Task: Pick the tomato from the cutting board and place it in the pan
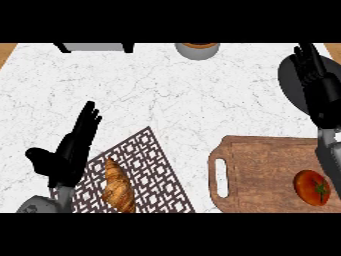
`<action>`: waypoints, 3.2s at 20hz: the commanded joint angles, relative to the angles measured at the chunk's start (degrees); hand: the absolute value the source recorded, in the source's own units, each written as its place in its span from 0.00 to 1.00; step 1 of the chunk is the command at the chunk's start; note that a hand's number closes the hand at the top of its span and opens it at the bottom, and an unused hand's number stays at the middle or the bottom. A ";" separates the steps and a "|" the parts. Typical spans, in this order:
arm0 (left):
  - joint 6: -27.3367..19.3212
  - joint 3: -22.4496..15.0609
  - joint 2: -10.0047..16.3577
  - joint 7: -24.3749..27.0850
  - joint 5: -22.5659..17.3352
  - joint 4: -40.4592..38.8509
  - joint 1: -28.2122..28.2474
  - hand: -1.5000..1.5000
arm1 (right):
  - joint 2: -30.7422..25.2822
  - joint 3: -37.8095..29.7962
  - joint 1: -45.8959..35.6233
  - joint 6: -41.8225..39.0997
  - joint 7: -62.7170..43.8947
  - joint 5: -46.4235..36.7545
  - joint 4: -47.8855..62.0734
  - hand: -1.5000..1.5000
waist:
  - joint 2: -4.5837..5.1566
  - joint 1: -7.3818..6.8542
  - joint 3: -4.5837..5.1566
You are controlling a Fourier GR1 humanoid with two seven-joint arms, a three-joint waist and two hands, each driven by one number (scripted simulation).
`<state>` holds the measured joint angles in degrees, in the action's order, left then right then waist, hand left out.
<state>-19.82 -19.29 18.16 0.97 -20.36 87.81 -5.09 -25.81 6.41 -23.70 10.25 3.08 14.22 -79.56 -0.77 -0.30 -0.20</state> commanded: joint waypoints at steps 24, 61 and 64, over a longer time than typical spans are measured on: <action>1.67 9.53 9.04 -1.58 1.57 -3.42 -5.98 0.50 | -39.25 -13.84 26.01 -37.78 69.08 -11.07 8.48 0.00 | 0.71 2.00 -0.01; 6.45 13.11 3.44 -3.95 7.31 -6.00 -9.91 0.50 | -34.34 -9.44 33.53 -26.23 52.50 -24.42 -9.33 0.00 | 0.81 0.09 0.20; 7.55 14.17 3.54 -4.02 6.26 -4.72 -7.74 0.50 | -34.56 -7.35 32.26 -26.74 54.12 -27.25 -7.64 0.00 | 0.86 -0.33 0.18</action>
<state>-13.98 -6.34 21.44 -1.79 -13.22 82.28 -13.37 -61.55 -3.85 12.49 -13.01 54.93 -9.49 -89.96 -0.01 0.00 0.00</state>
